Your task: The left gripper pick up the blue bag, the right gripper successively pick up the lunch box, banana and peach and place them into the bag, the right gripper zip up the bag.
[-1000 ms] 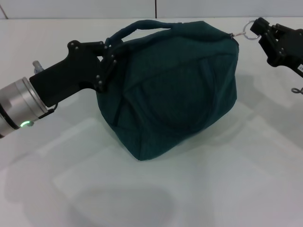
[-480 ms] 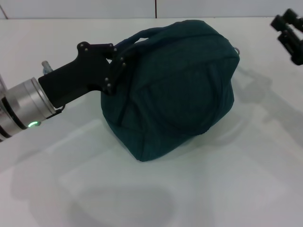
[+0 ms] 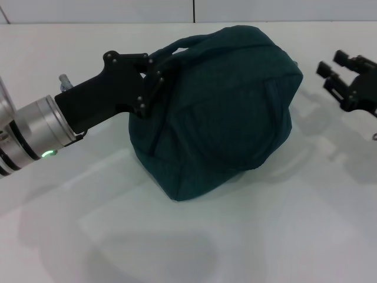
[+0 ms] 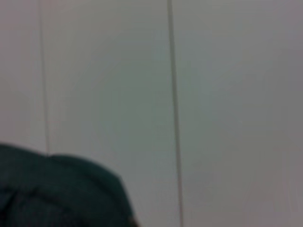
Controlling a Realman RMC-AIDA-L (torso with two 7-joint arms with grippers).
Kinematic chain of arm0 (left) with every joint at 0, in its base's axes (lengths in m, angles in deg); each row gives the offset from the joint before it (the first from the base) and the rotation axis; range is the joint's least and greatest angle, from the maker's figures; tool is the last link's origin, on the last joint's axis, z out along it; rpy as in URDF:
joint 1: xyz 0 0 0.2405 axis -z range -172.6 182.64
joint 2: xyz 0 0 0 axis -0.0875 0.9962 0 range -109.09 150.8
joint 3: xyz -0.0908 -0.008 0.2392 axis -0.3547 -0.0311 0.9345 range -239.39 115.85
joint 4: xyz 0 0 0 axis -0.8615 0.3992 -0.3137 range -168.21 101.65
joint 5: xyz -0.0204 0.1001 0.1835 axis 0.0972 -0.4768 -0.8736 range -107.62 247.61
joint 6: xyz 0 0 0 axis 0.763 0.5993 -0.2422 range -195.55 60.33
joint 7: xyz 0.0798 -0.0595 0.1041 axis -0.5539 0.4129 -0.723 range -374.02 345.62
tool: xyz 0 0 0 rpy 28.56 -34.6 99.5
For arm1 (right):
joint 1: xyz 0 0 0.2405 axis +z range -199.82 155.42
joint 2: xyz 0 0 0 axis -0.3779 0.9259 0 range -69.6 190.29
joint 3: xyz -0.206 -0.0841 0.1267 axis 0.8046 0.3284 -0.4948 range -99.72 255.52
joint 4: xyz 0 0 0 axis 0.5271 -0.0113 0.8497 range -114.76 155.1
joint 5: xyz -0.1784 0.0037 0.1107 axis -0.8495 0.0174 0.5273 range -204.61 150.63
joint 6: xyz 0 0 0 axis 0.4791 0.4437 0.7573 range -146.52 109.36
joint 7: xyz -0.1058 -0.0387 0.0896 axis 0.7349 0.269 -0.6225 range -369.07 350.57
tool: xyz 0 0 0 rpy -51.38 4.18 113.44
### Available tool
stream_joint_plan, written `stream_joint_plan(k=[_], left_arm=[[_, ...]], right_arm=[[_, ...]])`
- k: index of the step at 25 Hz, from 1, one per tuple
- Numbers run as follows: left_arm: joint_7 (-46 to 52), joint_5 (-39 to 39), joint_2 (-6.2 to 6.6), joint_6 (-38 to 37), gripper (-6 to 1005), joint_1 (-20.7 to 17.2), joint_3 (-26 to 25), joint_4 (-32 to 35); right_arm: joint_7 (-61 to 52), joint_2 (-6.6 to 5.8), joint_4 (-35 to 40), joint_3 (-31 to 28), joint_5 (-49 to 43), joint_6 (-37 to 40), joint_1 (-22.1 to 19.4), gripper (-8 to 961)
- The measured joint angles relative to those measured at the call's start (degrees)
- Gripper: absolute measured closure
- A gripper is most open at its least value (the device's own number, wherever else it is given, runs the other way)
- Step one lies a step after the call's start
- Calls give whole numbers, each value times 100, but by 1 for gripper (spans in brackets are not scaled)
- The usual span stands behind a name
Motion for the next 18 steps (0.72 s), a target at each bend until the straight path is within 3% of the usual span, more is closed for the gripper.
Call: stream_joint_plan(k=[6, 18], left_arm=[[-3, -3, -8, -9, 959, 9, 0, 0], [-4, -3, -12, -18, 958, 8, 0, 3]], right_arm=[[3, 37, 12, 253, -168, -262, 253, 558], [-5, 51, 70, 568, -173, -500, 597, 665]])
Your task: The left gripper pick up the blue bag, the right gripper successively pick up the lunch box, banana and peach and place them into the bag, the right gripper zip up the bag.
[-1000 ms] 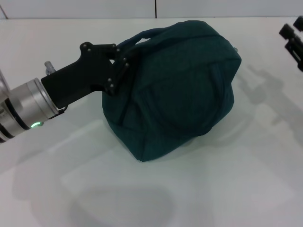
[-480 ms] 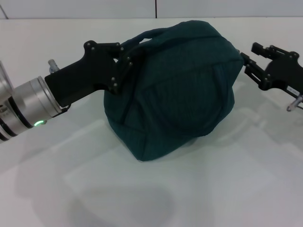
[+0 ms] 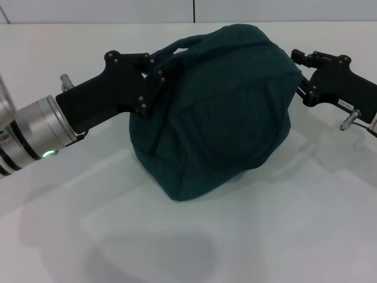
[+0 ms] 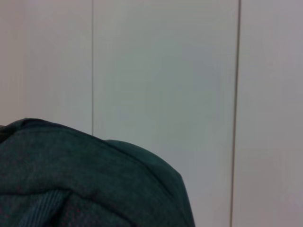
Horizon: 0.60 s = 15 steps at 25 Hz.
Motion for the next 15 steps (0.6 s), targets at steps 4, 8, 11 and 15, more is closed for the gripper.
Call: stream_joint_plan(k=[4, 8, 11, 15], left_arm=[[-42, 15, -4, 0, 958, 0, -3, -5], [-79, 35, -11, 0, 958, 0, 1, -5], [-81, 37, -13, 0, 958, 0, -7, -6], [-85, 54, -14, 1, 958, 0, -32, -6]], right_arm=[[6, 1, 4, 24, 0, 6, 22, 700], [6, -3, 6, 24, 0, 9, 24, 791], [6, -12, 6, 18, 0, 10, 24, 860], [5, -20, 6, -11, 26, -45, -5, 912]])
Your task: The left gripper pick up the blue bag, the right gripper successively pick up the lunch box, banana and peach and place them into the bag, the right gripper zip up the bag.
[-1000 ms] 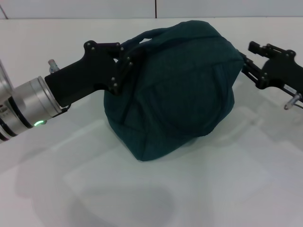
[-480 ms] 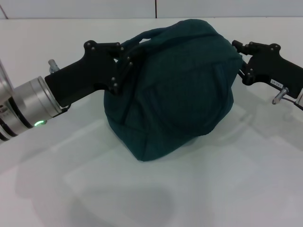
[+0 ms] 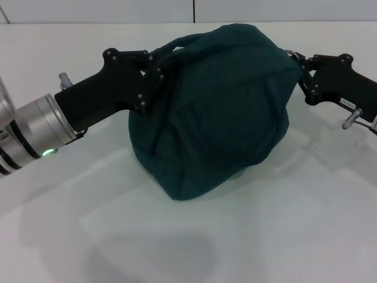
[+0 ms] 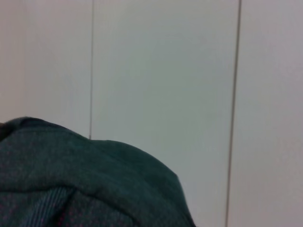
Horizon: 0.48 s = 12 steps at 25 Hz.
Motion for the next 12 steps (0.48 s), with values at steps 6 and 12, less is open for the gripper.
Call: stream_joint_plan(k=[6, 12], left_arm=[[-2, 17, 0, 7, 959, 3, -12, 1], [-2, 28, -5, 9, 959, 39, -13, 0]], right_arm=[[-15, -14, -45, -12, 12, -302, -20, 935], [-43, -2, -63, 18, -12, -457, -33, 935]])
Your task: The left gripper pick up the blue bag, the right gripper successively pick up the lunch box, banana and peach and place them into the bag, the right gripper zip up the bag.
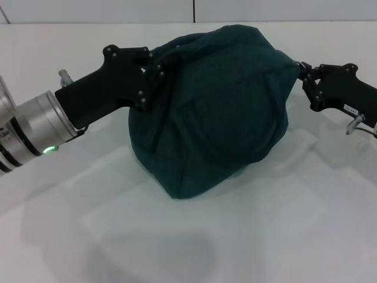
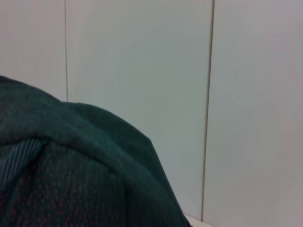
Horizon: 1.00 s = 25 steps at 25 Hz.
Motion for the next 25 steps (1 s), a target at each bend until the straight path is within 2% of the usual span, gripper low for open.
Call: stream_joint_plan(k=[4, 8, 16, 18, 20, 25], left_arm=[[-295, 368, -30, 6, 959, 76, 16, -323], [-651, 828, -36, -115, 958, 140, 44, -743], [-1025, 1563, -45, -720, 895, 69, 20, -1345], [-1024, 1723, -45, -923, 824, 31, 39, -1455], [-1008, 1743, -37, -1122, 753, -9, 46, -1482], [-1019, 1746, -42, -1333, 542, -94, 46, -1496]], right_arm=[[-12, 15, 32, -33, 116, 33, -67, 918], [-98, -21, 93, -70, 257, 181, -160, 885], [-170, -25, 292, -585, 263, 580, -410, 819], [-194, -18, 275, -749, 266, 996, -433, 802], [-253, -25, 276, -766, 266, 1182, -435, 571], [-437, -43, 287, -752, 229, 1272, -421, 470]])
